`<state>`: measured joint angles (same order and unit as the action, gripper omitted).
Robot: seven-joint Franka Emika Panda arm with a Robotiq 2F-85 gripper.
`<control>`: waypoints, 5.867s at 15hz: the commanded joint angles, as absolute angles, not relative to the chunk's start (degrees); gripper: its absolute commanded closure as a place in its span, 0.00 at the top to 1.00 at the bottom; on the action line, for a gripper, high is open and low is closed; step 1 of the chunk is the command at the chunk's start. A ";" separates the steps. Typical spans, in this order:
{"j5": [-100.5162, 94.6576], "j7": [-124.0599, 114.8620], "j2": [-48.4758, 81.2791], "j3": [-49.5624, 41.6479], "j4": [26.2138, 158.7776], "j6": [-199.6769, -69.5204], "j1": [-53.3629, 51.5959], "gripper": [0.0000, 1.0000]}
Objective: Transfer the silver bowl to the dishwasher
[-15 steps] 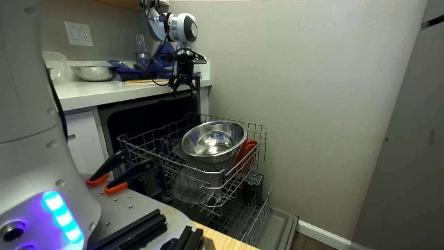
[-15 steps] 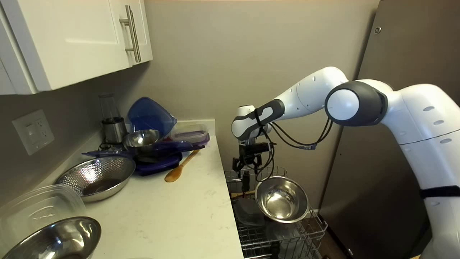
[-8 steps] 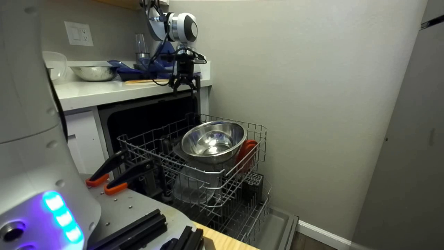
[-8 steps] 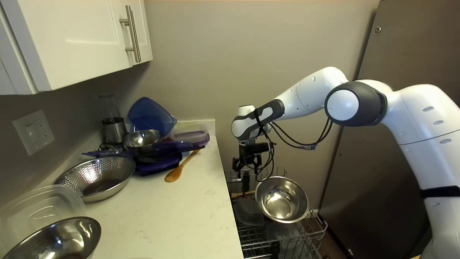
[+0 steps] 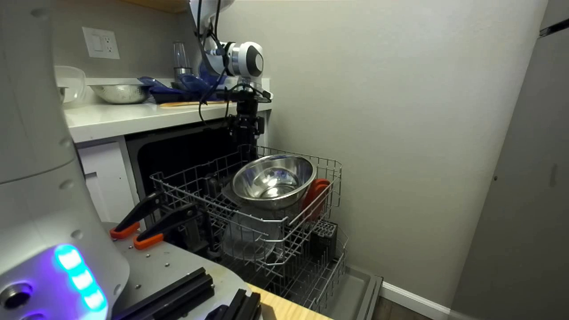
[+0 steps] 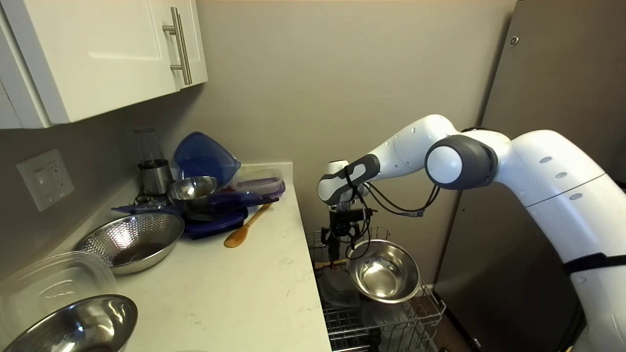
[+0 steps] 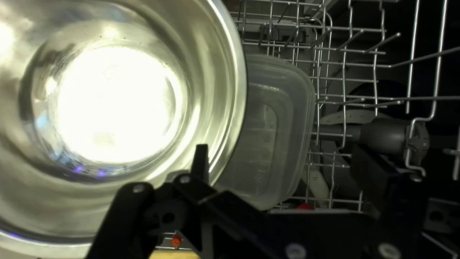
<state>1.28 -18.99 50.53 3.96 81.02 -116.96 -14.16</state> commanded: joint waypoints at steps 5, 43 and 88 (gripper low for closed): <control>3.32 -31.65 57.59 0.49 71.57 -110.99 -15.75 1.00; -7.95 -48.85 69.99 -8.01 37.88 -76.22 -18.22 0.02; 14.62 -25.80 76.50 11.01 21.22 -97.03 -1.29 0.01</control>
